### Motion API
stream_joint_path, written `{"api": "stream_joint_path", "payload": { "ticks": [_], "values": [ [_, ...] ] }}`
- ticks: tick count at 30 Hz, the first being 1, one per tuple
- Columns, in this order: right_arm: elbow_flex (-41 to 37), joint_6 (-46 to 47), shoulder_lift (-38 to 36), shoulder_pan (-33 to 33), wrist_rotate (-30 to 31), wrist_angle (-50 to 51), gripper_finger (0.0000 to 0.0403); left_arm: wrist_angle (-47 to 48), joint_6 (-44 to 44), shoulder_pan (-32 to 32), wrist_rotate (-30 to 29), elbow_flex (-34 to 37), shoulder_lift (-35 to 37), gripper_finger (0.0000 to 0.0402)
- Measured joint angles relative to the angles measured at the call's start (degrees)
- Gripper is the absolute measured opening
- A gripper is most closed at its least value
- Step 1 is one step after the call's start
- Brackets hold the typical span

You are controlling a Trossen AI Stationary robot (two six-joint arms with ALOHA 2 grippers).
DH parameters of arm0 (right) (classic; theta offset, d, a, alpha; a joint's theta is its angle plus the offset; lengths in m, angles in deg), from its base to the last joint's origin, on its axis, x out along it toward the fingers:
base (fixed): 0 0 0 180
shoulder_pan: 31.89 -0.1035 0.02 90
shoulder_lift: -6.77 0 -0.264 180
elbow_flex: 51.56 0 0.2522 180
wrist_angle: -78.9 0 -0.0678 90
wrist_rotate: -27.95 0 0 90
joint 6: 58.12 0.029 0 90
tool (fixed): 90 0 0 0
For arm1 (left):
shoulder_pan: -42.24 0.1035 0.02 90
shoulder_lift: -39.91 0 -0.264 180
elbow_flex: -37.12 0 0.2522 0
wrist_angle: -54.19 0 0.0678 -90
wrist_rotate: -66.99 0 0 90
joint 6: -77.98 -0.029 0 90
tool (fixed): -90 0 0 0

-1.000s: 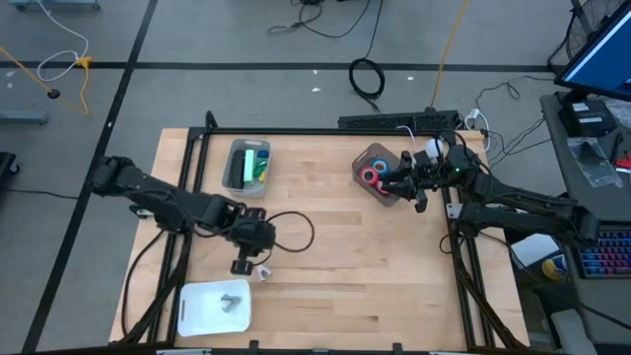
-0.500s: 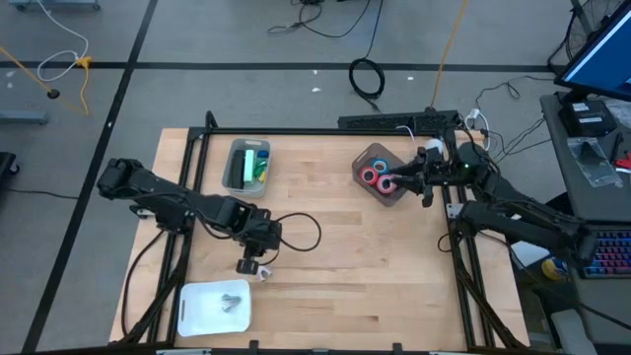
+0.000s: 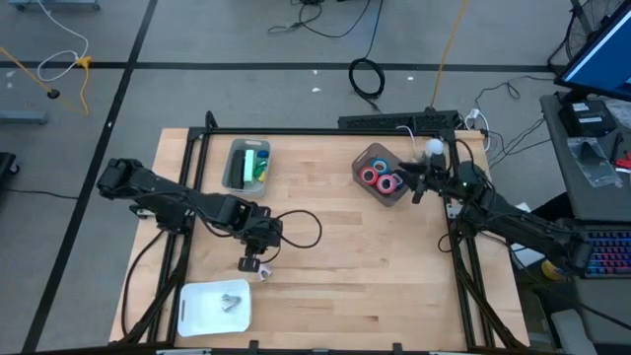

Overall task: Pick and place Stapler, Stapler remover, tape
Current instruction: Put the purple staple remover into the white bin

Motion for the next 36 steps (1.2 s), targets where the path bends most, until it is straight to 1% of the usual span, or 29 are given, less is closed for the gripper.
{"api": "stream_joint_path", "payload": {
  "ticks": [3, 6, 8, 11, 13, 16, 20, 27, 30, 34, 36],
  "values": [
    [-0.92, -2.38, -0.21, -0.01, 1.98, 1.07, 0.0141, 0.00, 0.13, 0.96, 0.21, 0.00, 0.01, 0.0035],
    [-1.50, -5.14, -0.25, -0.01, 2.62, 2.03, 0.0141, -0.30, 0.04, 2.01, 0.29, 0.00, -0.01, 0.0035],
    [-2.09, -6.11, -0.21, -0.01, 4.46, 2.27, 0.0141, -0.73, -0.30, 2.64, 0.37, 0.00, -0.50, 0.0035],
    [-2.95, -6.32, -0.21, -0.01, 8.31, 2.49, 0.0141, -0.79, -0.58, 3.08, 2.37, 0.00, -1.65, 0.0035],
    [-3.12, -6.15, -0.24, -0.01, 9.59, 2.47, 0.0141, -1.68, -1.31, 3.08, 4.45, 0.00, -2.87, 0.0035],
    [-3.13, -6.09, -0.27, -0.01, 9.55, 2.16, 0.0141, -2.10, -4.34, 2.43, 5.44, 0.00, -5.12, 0.0035],
    [-3.14, -5.98, -0.32, -0.01, 9.55, 2.18, 0.0141, -1.37, -5.65, 1.72, 6.67, 0.00, -7.04, 0.0035],
    [-3.12, -5.97, -0.32, -0.01, 9.55, 2.20, 0.0141, -3.30, -15.68, -0.93, 11.33, 0.00, -7.44, 0.0035],
    [-3.14, -5.95, -0.32, -0.01, 9.55, 2.19, 0.0141, -5.04, -18.64, -1.83, 11.39, 0.00, -7.76, 0.0035],
    [-3.14, -5.95, -0.32, -0.01, 9.55, 2.21, 0.0141, -5.81, -19.22, -1.33, 11.06, 0.00, -9.68, 0.0035],
    [-3.14, -5.93, -0.32, -0.01, 9.55, 2.21, 0.0141, -6.37, -19.20, -0.98, 11.92, 0.00, -10.93, 0.0035]
  ]
}}
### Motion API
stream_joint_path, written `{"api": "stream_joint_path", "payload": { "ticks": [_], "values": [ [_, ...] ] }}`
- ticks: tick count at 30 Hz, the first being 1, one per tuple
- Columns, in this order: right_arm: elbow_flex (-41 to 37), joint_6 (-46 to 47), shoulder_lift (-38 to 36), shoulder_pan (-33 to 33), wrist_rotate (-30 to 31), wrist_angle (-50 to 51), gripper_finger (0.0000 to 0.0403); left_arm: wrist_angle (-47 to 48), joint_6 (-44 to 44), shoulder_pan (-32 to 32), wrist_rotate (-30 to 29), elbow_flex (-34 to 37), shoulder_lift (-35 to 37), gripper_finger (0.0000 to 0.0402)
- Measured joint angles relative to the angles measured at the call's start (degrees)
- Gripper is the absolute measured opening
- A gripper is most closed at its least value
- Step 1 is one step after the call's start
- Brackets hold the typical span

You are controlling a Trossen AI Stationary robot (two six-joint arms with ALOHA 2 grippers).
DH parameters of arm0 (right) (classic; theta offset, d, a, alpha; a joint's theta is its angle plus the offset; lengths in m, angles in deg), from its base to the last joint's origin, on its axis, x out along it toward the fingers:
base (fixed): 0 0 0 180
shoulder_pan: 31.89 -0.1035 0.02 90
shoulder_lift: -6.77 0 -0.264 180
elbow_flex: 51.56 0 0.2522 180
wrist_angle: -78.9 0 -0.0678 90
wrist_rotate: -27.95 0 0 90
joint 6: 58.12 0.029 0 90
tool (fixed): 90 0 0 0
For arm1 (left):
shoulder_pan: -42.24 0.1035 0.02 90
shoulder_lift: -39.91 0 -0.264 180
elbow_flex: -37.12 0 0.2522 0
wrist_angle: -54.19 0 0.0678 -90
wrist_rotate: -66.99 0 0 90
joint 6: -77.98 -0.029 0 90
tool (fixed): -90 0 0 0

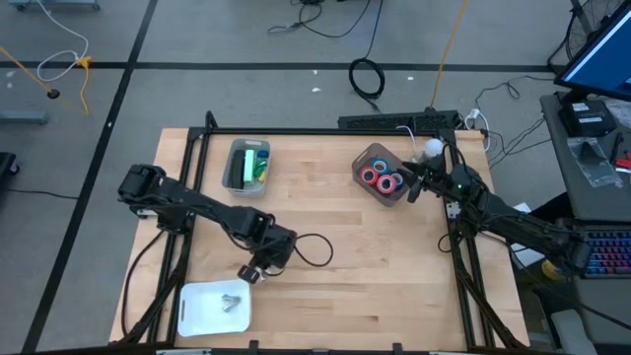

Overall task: Pick and place Stapler, Stapler remover, tape
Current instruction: Put the purple staple remover into the white bin

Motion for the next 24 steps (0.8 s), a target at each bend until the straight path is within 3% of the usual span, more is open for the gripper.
{"api": "stream_joint_path", "payload": {
  "ticks": [15, 24],
  "values": [
    [0.01, 1.11, 0.00, 0.00, 0.00, 0.00, 0.0141, 1.45, 1.14, -0.02, 2.01, 0.00, -2.61, 0.0037],
    [0.01, 1.07, 0.00, 0.00, 0.00, 0.02, 0.0141, 1.34, 1.29, 0.05, 1.48, 0.00, -2.61, 0.0102]
  ]
}}
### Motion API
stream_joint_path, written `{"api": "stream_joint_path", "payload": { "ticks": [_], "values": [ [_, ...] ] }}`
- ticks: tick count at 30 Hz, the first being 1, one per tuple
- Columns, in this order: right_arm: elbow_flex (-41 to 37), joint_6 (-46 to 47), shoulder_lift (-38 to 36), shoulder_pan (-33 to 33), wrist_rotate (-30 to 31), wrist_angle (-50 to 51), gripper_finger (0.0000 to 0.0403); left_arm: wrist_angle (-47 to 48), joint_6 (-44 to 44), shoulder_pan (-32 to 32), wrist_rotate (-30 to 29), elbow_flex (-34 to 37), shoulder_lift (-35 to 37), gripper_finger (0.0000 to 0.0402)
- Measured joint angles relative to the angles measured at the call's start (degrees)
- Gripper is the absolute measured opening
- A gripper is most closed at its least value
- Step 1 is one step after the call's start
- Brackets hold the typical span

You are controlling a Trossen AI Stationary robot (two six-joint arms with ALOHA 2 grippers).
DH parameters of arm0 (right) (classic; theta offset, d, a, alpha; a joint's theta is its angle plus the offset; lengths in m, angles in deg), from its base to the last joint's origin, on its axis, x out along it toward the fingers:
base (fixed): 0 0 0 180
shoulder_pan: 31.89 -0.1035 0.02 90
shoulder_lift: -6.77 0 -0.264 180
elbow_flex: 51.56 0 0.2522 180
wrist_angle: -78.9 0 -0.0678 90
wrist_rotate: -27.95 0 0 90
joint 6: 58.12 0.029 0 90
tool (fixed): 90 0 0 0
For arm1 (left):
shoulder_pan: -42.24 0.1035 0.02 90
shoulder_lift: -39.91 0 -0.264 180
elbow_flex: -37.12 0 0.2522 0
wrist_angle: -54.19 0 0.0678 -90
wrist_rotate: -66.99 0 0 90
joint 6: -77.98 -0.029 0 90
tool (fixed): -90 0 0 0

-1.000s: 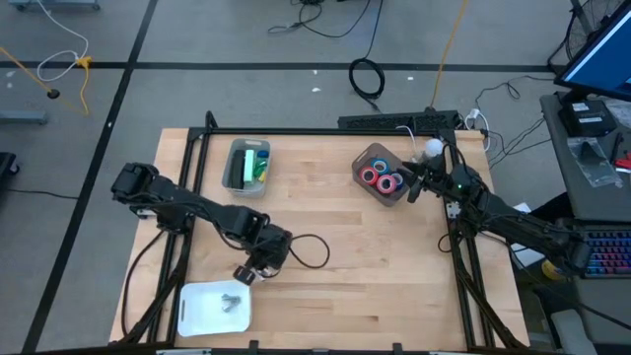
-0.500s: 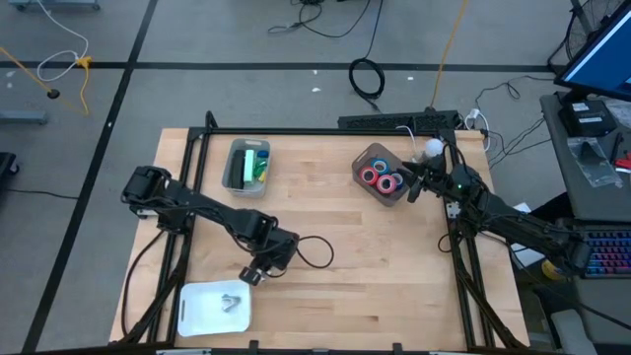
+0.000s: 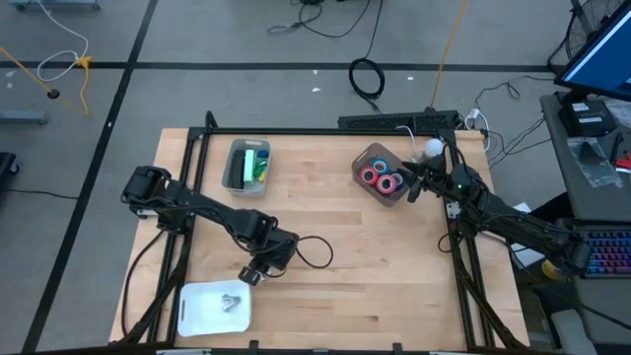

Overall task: Pick and place Stapler, Stapler remover, tape
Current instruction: Put the purple staple remover into the white bin

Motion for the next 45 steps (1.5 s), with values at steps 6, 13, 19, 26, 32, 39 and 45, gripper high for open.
{"api": "stream_joint_path", "payload": {
  "ticks": [6, 13, 19, 26, 32, 39, 45],
  "values": [
    [0.00, -0.01, 0.00, 0.00, 0.00, 0.00, 0.0141, -0.50, -0.50, 0.00, -0.09, 0.20, 0.02, 0.0123],
    [0.00, -0.02, 0.00, 0.00, 0.00, 0.00, 0.0141, -2.01, -0.70, 0.61, -0.07, 1.25, 0.04, 0.0112],
    [0.00, -0.02, 0.00, 0.00, 0.00, 0.01, 0.0142, -3.53, -2.10, 0.90, -0.04, 1.54, 0.04, 0.0097],
    [0.00, -0.25, 0.00, -0.01, 0.00, 0.01, 0.0142, -3.53, -1.54, 0.86, 0.81, 2.78, 0.04, 0.0093],
    [0.02, -0.24, 0.00, 0.00, 0.00, 0.02, 0.0142, -5.29, -1.20, 0.87, 0.87, 3.19, 0.04, 0.0093],
    [0.02, -0.24, 0.00, 0.00, 0.00, 0.02, 0.0142, -5.38, -1.24, 0.85, 0.92, 3.19, 0.04, 0.0092],
    [0.03, -0.24, 0.00, -0.01, 0.00, 0.02, 0.0142, -5.35, -1.27, 0.85, 0.92, 3.19, 0.04, 0.0092]
  ]
}}
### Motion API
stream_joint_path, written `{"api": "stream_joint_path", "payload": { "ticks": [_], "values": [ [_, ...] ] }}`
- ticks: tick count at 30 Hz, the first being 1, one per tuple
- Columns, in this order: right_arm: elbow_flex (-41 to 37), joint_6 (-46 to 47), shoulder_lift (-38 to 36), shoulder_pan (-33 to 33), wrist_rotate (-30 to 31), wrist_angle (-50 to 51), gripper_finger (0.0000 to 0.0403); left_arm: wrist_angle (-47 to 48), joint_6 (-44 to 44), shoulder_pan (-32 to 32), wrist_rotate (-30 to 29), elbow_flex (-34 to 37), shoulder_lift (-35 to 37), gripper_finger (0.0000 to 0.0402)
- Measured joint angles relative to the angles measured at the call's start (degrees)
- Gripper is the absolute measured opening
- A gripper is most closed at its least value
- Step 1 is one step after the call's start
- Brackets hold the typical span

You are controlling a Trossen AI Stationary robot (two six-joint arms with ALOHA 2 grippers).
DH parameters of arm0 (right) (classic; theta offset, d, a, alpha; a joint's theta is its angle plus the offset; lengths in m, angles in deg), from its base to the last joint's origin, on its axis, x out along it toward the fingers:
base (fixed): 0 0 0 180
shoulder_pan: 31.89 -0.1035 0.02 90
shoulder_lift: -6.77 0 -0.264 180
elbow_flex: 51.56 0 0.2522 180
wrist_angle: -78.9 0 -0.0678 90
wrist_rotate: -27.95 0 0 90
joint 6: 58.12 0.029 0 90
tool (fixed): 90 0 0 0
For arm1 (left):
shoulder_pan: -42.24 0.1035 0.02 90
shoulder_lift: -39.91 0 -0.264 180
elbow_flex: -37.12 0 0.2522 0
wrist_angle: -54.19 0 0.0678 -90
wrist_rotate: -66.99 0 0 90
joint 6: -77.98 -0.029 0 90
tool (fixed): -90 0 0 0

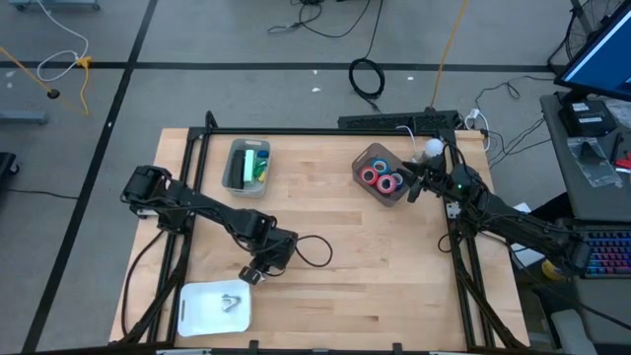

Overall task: Pick and place Stapler, Stapler remover, tape
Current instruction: Put the purple staple remover into the white bin

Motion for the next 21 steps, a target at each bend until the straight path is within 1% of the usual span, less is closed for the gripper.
{"api": "stream_joint_path", "payload": {
  "ticks": [10, 21],
  "values": [
    [0.01, 0.00, 0.02, 0.00, 0.00, 0.01, 0.0142, -1.77, 1.00, -0.98, -0.23, 1.47, 0.00, 0.0092],
    [0.01, 0.00, 0.02, 0.01, 0.00, 0.01, 0.0141, -2.91, 2.28, -0.95, -1.37, 1.49, 0.00, 0.0092]
  ]
}}
